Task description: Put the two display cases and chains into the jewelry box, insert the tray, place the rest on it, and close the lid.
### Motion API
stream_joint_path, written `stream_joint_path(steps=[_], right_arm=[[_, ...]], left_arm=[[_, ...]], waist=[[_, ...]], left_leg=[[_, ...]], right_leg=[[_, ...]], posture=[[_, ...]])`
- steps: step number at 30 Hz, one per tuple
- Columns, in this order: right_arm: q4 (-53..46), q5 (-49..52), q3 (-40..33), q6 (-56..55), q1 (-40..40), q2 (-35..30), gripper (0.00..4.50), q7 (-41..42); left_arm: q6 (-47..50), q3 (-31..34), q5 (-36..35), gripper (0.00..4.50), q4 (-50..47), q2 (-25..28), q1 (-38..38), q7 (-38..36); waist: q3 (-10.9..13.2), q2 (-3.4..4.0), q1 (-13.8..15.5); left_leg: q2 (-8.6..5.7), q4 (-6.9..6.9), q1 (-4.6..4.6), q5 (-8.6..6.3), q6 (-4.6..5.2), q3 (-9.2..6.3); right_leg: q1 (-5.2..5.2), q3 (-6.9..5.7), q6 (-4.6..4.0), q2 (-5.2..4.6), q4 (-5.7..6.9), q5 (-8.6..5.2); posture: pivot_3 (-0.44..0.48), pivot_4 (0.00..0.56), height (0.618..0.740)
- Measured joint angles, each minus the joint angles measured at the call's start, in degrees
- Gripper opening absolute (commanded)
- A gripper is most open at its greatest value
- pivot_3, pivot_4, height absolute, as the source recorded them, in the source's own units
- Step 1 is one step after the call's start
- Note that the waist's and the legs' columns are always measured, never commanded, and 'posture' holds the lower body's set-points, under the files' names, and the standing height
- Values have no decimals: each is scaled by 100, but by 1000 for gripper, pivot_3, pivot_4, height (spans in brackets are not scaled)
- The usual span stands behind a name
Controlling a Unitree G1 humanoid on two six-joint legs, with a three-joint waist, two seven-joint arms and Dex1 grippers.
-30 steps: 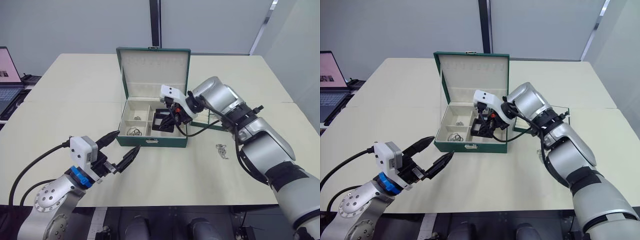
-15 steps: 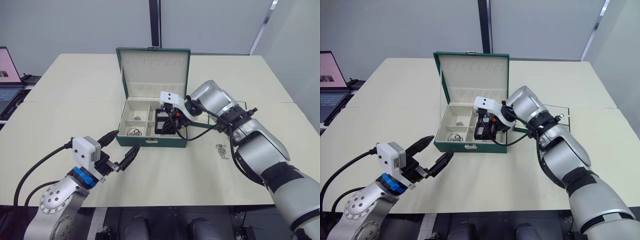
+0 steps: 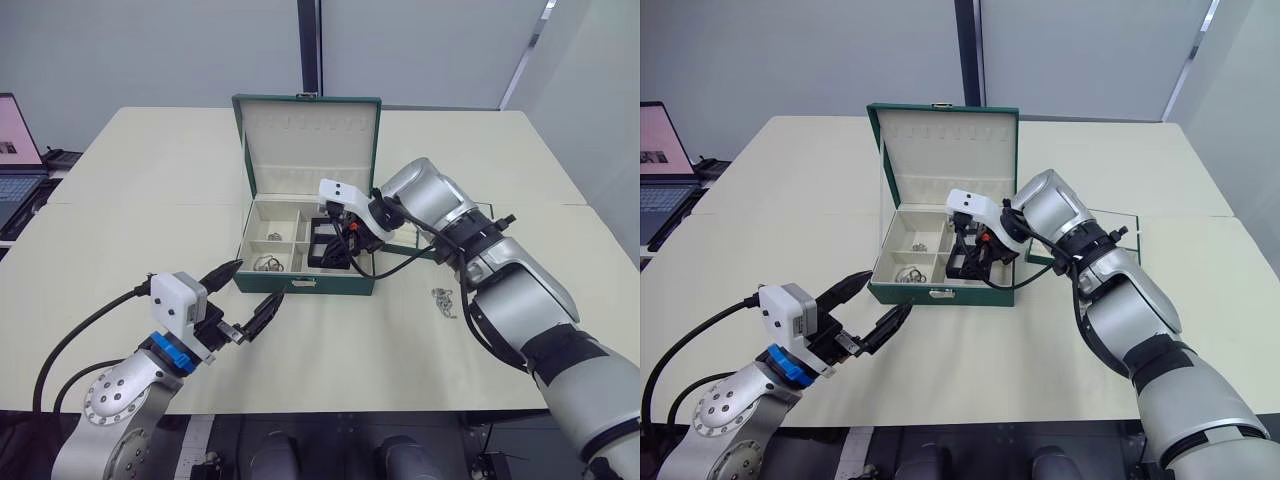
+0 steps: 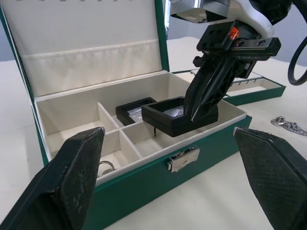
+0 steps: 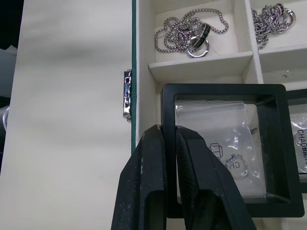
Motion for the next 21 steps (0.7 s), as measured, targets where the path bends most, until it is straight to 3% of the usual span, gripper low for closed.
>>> stream_joint_path(steps=[21], right_arm=[[-587,-9,-24,208,245,-118,78,-76]], left_arm=[[-17,47,-25,4500,39,-87,-57,48]], waist=[[0,0,0]], left_leg=[[0,-2,-1,-1,-1,0]], right_leg=[[0,1,0,0,-4,0]], posture=[[0,150,740]])
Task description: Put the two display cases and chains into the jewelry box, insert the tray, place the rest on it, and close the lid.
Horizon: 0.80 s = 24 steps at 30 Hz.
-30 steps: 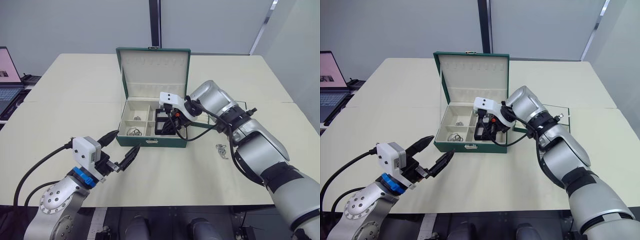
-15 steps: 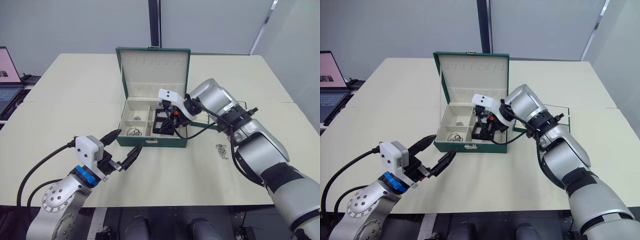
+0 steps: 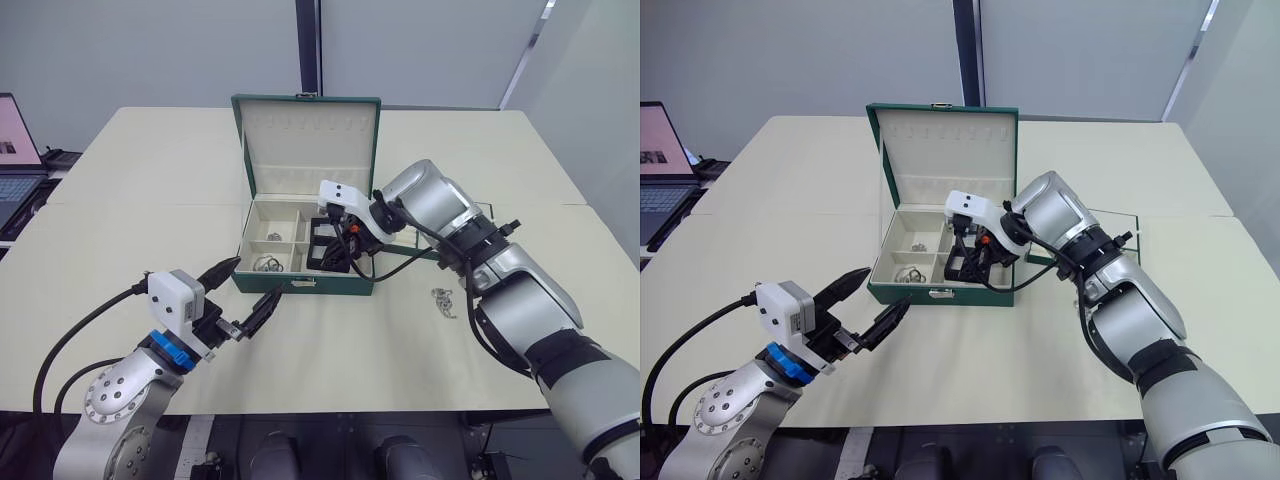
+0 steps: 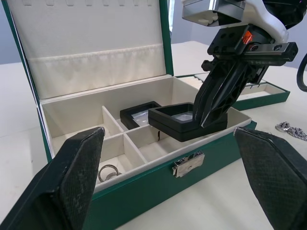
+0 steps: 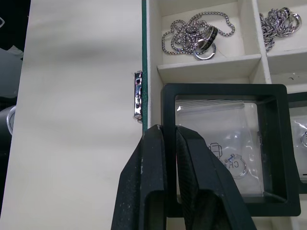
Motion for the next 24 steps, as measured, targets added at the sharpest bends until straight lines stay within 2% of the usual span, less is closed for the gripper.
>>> stream_joint_path(steps=[20,22,24], right_arm=[[365,-119,6,-460,81,102,78,-37],[381,-120,6,-489,80,103,787,-32],[382,-105,-9,-464,79,102,1202,-20]], left_arm=[[3,-1,0,4500,2,-26,-99,51],[7,-1,-2,4500,7,-19,-119,49],[28,2,-74,4500,25,-8,-187,37]], waist=[[0,0,0],[0,0,0],[0,0,1]], left_leg=[[0,-1,0,0,-1,0],[0,-1,0,0,-1,0],[0,-1,0,0,-1,0]], right_leg=[[0,0,0,0,-1,0],[0,0,0,0,-1,0],[0,0,0,0,-1,0]], posture=[[0,150,740],[0,150,740],[0,150,740]])
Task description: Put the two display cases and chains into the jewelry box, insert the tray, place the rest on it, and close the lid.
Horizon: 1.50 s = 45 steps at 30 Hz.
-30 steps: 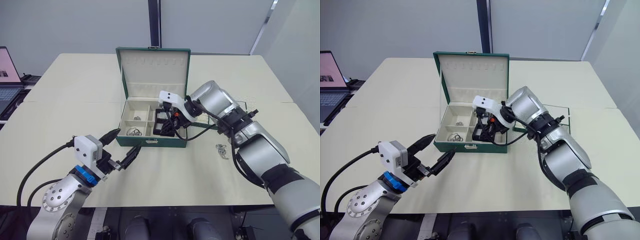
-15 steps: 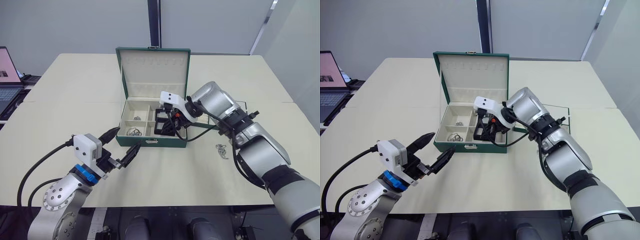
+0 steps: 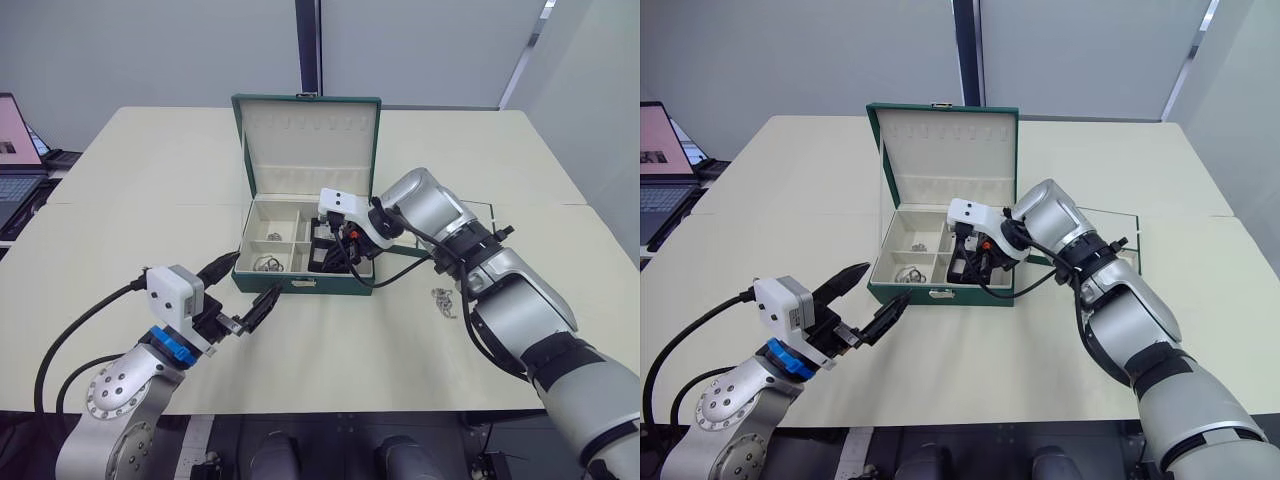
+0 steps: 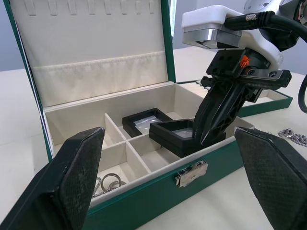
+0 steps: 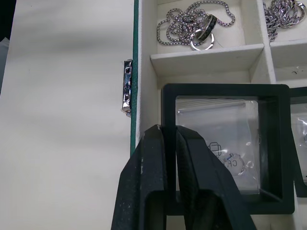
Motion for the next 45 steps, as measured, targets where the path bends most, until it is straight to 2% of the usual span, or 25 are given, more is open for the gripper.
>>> stream_joint_path(steps=[8,11,12,15,17,22,27,36,45], right_arm=[[-58,206,-284,162,-39,-135,3379,173],[-191,414,-579,193,-69,-297,4298,242],[-256,537,-731,230,-64,-370,4444,239],[-694,1073,-1421,235,179,-530,4444,265],[-1325,1524,-1874,216,595,-816,4444,373],[-2085,2021,-2565,165,1411,-1252,4444,114],[-2760,2245,-3314,-217,2749,-2165,4444,-188],[-2821,2138,-4091,-1130,4542,-2960,4444,-920],[-2733,2175,-4914,-1546,5578,-3080,4444,-1673]], left_arm=[[105,34,-171,4500,67,67,-62,-100],[160,35,-261,4500,92,197,-197,-214],[243,36,-344,4500,107,251,-296,-233],[411,117,-570,4500,198,486,-480,-366],[574,252,-696,4500,267,776,-495,-540],[751,578,-860,4500,622,1228,-494,-917],[712,1078,-776,4500,1457,1792,-564,-1382],[64,1663,-242,4500,3276,2175,-724,-1947],[-315,1994,75,4500,3971,2170,-534,-2069]], waist=[[1,0,0],[2,-1,1],[3,-1,1],[3,-3,8],[5,-6,18],[7,-5,-6],[12,-5,18],[19,-6,-23],[21,-10,-1]], left_leg=[[0,-2,0,0,0,0],[-1,-2,-1,0,0,0],[-1,-1,-1,-1,0,-1],[-1,-3,-3,-1,0,-3],[-1,-4,-6,-3,-3,-5],[0,-4,-5,-3,-3,-4],[-3,-10,-6,-4,-3,-2],[-2,-11,-3,-4,-3,8],[-3,-11,-2,-3,-4,7]], right_leg=[[0,0,0,0,-2,0],[1,0,0,0,-3,0],[2,-2,0,0,-3,0],[4,-2,0,0,-7,0],[3,-5,0,0,-12,0],[4,-2,1,1,-10,0],[3,-3,1,-2,-20,0],[1,7,1,-2,-20,0],[5,5,1,-4,-19,0]], posture=[[0,150,740],[0,150,740],[0,150,740],[0,150,740],[0,150,740],[0,150,740],[0,150,740],[0,150,740],[0,150,740]])
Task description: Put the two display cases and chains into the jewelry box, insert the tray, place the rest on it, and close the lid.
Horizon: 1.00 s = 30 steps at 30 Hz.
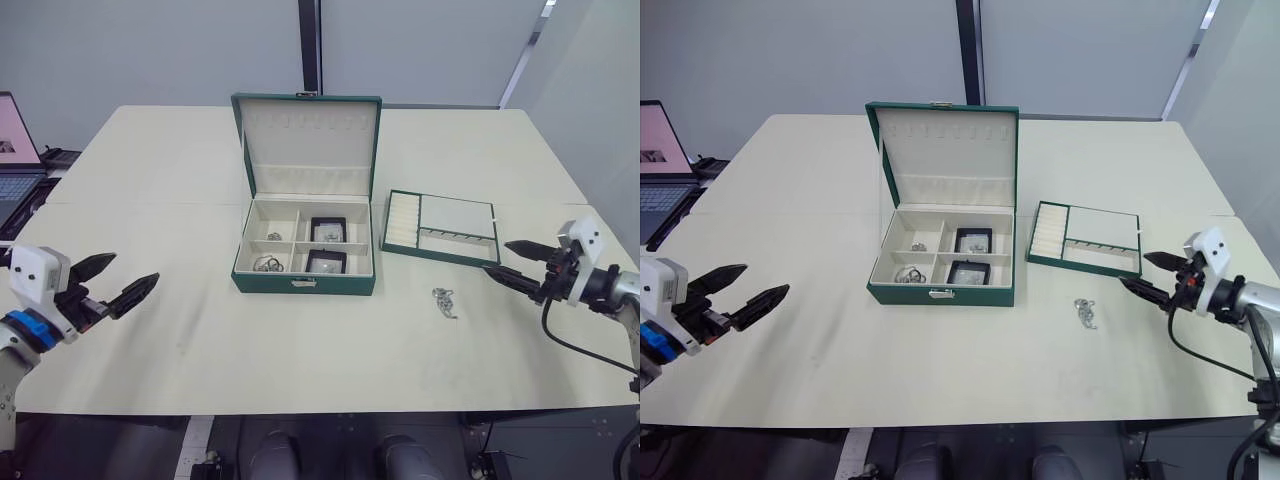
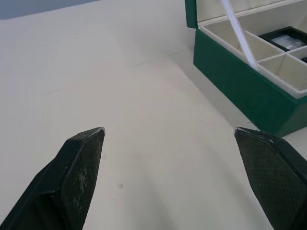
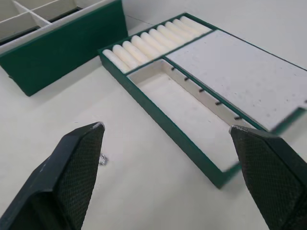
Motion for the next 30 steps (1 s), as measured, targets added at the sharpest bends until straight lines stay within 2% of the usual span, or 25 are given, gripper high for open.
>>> stream_joint_path(steps=[12,23,30], right_arm=[[385,20,-152,-462,208,66,4444,-470],[598,95,-147,-489,-31,33,4444,-463],[463,206,-107,-318,-112,-326,4444,-253]], left_arm=[[-254,11,157,4500,363,-279,10,207],[-328,35,135,4500,215,-402,-23,366],[-204,-117,52,4500,-30,-462,-149,125]], waist=[[0,-1,-3],[0,0,2],[0,-1,3]], left_leg=[[0,1,2,0,0,1],[0,3,2,1,-1,1],[0,5,3,1,-1,0]], right_leg=[[2,1,0,0,4,0],[3,1,0,0,5,0],[6,-1,0,0,7,0]], posture=[[0,150,740],[0,150,740],[0,150,740]])
